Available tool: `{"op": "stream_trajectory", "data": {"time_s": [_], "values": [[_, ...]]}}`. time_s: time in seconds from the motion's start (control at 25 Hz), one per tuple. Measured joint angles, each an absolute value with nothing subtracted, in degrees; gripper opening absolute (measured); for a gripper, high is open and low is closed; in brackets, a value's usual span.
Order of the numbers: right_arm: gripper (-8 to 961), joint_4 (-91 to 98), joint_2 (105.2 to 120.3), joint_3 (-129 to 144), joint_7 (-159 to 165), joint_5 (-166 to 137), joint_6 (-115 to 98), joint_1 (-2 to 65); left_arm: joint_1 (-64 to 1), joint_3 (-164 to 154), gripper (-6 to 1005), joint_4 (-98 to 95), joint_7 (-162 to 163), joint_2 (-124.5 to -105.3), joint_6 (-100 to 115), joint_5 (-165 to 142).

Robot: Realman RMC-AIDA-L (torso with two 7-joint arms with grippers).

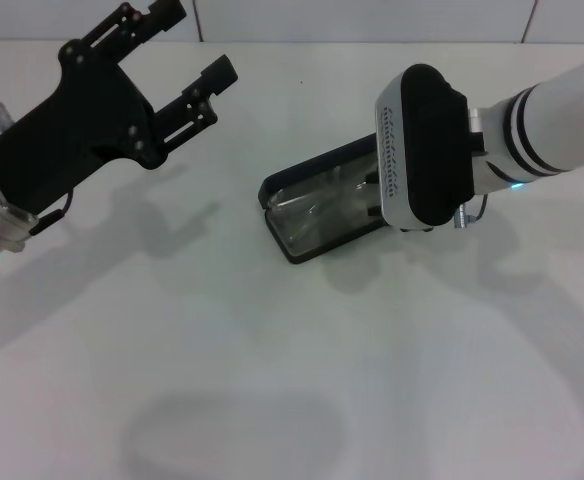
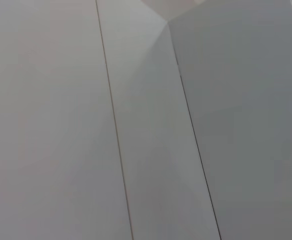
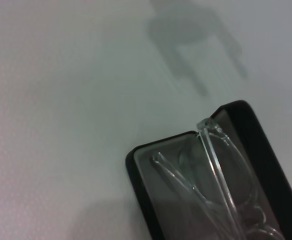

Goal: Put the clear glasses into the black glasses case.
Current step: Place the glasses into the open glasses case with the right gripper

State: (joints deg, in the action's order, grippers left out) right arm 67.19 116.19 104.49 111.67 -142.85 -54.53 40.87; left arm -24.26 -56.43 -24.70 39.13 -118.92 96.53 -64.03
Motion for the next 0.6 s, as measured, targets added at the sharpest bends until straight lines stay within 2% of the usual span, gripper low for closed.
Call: {"op": "stream_trajectory", "data": {"time_s": [0.6], "values": [[334,67.5,116.19,105.3,112.6,-142.8,-53.4,40.0,-24.0,-56.4,703,-24.6,39.1,-119.09,96.5,-64.1]]}}
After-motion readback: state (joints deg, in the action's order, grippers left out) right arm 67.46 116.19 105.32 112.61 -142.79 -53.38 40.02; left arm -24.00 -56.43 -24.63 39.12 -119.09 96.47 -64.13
